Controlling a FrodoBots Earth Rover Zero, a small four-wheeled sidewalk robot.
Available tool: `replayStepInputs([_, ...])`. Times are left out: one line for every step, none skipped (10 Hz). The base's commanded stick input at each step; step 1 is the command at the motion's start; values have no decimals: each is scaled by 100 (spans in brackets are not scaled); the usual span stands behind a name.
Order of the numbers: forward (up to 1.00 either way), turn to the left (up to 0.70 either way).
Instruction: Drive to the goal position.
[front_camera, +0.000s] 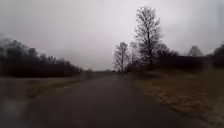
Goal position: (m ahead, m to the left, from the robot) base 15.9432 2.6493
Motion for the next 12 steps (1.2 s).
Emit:
replayStepInputs([70,0])
replayStepInputs([70,0])
replayStepInputs([70,0])
replayStepInputs([70,0])
replayStepInputs([70,0])
replayStepInputs([70,0])
replayStepInputs([70,0])
replayStepInputs([70,0])
replayStepInputs([70,0])
replayStepInputs([70,0])
replayStepInputs([70,0])
replayStepInputs([70,0])
